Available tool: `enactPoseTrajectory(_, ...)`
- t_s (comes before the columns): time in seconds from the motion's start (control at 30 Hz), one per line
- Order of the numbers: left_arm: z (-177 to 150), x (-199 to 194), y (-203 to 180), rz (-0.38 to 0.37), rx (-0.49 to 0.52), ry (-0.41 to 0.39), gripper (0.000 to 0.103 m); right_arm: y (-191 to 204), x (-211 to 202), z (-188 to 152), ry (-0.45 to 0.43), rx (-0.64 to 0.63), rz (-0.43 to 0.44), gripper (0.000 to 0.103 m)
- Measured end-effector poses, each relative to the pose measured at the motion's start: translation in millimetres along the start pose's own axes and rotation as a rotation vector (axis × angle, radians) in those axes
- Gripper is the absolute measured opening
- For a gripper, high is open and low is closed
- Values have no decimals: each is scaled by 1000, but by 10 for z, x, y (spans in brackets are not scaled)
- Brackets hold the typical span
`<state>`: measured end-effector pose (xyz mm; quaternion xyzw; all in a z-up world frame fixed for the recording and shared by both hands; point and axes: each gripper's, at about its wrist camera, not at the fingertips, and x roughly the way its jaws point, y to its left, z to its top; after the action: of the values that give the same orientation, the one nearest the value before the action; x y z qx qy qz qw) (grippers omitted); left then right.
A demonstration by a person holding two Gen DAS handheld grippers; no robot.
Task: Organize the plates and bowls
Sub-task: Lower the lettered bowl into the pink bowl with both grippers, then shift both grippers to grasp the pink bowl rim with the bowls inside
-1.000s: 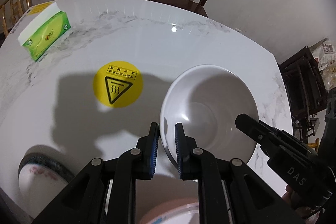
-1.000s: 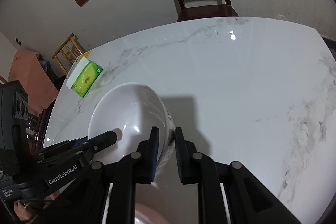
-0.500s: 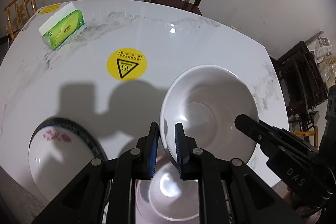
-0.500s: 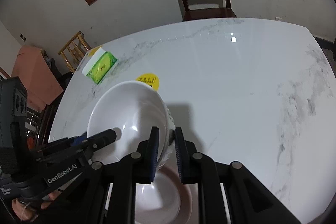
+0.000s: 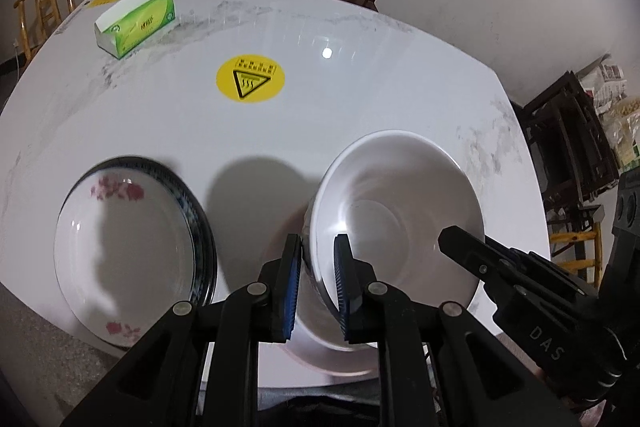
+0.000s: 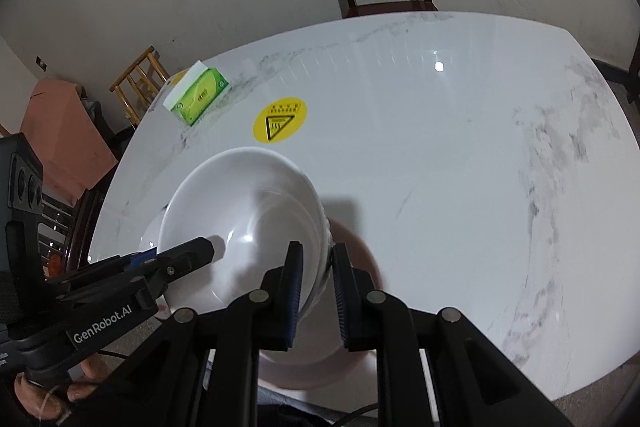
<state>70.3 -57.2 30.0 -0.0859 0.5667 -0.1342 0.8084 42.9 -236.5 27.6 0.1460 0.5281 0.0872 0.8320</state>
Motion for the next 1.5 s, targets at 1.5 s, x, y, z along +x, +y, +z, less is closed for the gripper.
enactPoseTrajectory(1.5,-288,195,127,-24,-5,25,22,-172,323,-368,83,63,24,19)
